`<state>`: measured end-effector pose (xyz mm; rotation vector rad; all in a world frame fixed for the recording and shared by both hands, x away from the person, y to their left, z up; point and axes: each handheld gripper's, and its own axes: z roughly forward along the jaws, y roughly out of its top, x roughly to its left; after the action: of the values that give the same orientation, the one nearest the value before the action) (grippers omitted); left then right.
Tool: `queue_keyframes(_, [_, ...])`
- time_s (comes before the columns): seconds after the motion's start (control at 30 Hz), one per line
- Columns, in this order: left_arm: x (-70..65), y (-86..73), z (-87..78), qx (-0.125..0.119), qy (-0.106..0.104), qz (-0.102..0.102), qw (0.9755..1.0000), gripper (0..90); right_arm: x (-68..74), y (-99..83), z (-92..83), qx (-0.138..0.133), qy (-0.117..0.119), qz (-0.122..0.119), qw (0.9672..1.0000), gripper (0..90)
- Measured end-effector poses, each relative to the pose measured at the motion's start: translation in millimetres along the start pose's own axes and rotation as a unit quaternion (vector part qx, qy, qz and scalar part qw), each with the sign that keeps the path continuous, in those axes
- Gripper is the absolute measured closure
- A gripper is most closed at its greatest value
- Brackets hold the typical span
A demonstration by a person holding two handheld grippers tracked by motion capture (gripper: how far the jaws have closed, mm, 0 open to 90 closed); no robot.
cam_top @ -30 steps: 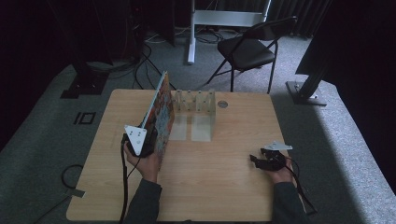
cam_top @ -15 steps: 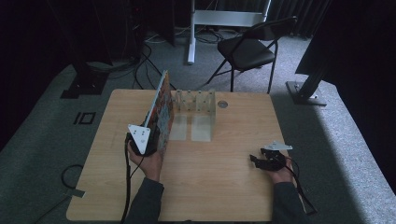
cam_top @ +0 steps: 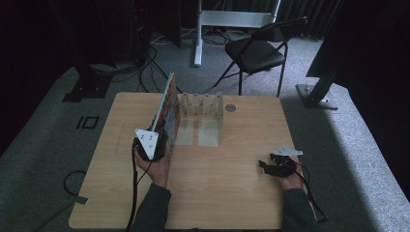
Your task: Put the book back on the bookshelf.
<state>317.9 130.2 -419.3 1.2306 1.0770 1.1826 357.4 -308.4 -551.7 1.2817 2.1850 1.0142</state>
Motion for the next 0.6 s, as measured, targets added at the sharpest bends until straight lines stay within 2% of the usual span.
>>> queue_keyframes(0.6, [5.1,-2.7,-2.0,-0.001,0.007,-0.013,0.9999,79.7,0.5,0.1,0.0,0.001,-0.001,-0.001,1.0,36.0])
